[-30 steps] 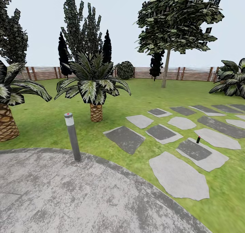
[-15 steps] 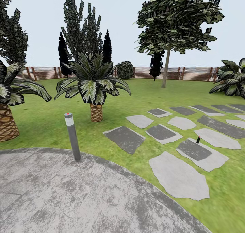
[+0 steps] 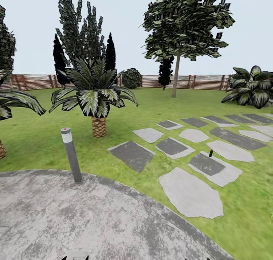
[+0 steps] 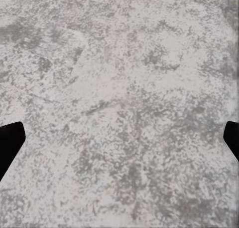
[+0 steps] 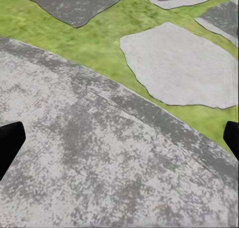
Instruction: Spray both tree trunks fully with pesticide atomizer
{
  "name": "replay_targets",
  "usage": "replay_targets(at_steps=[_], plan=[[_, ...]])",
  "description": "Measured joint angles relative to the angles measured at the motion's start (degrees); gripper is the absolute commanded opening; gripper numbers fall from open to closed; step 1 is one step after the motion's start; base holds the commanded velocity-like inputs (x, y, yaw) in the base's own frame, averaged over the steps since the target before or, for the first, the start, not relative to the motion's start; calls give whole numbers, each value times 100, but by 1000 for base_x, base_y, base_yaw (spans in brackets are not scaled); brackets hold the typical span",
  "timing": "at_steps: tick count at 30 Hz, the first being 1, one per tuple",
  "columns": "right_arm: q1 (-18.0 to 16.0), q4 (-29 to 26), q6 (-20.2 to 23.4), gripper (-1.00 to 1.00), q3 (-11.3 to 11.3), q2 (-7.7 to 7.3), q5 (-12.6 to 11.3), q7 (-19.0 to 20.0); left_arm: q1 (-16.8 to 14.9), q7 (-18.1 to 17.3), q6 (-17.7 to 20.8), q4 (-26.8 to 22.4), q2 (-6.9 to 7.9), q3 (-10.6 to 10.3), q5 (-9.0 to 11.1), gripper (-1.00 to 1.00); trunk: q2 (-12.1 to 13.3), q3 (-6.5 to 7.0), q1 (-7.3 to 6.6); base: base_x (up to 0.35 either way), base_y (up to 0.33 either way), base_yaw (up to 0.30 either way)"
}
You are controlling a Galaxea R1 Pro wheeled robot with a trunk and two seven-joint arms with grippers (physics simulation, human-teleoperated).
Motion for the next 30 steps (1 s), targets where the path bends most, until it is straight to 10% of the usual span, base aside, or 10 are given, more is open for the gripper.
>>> replay_targets(at_steps=[30], plan=[[0,27,0,100,-2,14,-16,-16,-2,23,-49,16,6,0,5,100,0,0,-2,296,-84,-300]])
